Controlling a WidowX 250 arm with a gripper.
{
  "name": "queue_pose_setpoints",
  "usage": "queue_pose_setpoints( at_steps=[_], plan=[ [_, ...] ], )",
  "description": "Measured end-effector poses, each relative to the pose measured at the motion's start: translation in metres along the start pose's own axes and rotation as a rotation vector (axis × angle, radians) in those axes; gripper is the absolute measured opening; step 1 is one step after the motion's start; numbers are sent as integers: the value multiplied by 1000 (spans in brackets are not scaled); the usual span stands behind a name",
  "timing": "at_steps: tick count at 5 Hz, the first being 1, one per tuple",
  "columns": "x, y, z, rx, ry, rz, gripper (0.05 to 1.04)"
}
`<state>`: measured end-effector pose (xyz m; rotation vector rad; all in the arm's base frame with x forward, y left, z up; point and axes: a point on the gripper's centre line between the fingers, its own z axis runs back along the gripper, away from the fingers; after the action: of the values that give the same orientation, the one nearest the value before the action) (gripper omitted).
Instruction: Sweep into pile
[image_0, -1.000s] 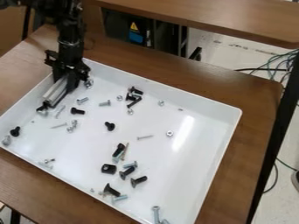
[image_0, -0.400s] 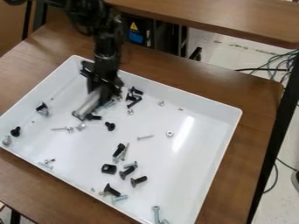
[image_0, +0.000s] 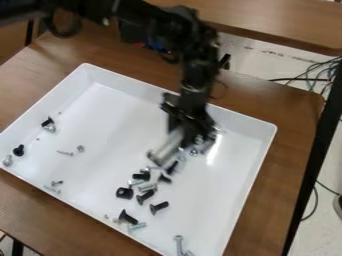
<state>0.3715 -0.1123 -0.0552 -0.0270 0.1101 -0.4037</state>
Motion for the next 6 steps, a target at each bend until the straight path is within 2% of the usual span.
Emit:
queue_pose_setpoints(
  at_steps=[1, 2, 4, 5, 6],
  plan=[
    [5, -53, 5, -24, -21, -29, 363],
    [-1, -60, 9, -25, -20, 6, 363],
    [-18, -34, 17, 5, 5, 132, 363],
    [-25, -7, 39, 54, -23, 195, 363],
    [-34, 37, 68, 118, -52, 281, 363]
  ],
)
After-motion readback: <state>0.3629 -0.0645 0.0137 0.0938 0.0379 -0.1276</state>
